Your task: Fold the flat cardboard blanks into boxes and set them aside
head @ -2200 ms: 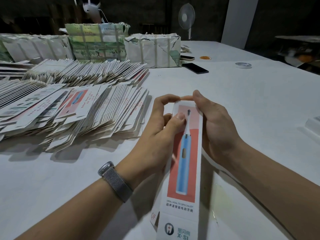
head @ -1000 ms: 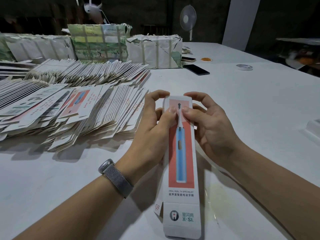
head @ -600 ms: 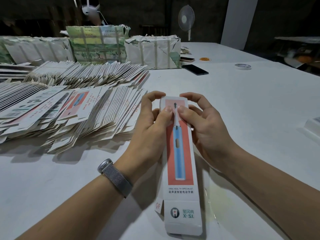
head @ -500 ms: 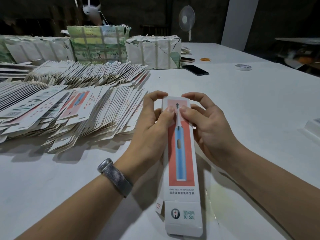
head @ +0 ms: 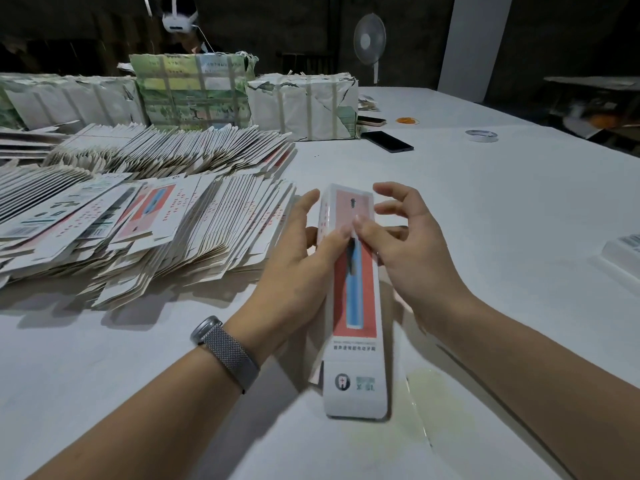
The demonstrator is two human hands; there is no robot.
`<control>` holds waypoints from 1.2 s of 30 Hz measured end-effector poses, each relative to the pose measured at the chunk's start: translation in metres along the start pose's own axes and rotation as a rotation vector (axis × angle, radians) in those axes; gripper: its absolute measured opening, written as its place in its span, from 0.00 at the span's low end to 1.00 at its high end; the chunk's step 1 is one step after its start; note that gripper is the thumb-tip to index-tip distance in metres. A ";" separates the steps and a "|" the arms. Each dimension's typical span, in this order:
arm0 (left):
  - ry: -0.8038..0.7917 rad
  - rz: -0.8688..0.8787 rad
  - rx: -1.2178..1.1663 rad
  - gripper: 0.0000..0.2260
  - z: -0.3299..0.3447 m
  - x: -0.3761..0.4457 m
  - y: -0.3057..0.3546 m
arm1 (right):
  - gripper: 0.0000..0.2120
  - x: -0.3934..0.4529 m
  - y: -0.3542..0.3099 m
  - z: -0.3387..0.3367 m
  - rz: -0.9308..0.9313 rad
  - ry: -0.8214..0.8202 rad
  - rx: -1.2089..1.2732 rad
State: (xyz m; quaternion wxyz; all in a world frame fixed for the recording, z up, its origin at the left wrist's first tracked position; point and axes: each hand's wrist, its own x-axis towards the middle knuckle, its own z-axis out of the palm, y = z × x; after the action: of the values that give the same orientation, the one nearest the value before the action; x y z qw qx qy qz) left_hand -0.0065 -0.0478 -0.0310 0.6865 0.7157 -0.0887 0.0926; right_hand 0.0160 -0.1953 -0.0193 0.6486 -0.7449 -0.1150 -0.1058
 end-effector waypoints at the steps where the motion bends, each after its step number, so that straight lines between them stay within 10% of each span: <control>1: 0.016 0.007 0.015 0.31 0.000 0.000 0.000 | 0.14 -0.001 0.000 0.000 -0.035 -0.005 -0.056; 8: 0.044 -0.054 -0.020 0.11 -0.003 -0.003 0.007 | 0.26 -0.006 -0.006 -0.002 0.086 -0.207 -0.149; 19: -0.083 0.068 0.276 0.21 -0.005 -0.003 -0.005 | 0.35 0.016 -0.019 -0.033 -0.018 -0.227 -0.681; 36: -0.065 0.211 0.332 0.12 -0.013 -0.001 -0.010 | 0.15 -0.029 -0.009 -0.221 0.213 0.000 -1.540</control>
State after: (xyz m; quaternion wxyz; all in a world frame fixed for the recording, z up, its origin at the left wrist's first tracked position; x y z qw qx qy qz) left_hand -0.0053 -0.0348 -0.0406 0.5423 0.8085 -0.1686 0.1541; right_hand -0.0161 -0.4143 0.0107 -0.0451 -0.9926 0.0632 -0.0929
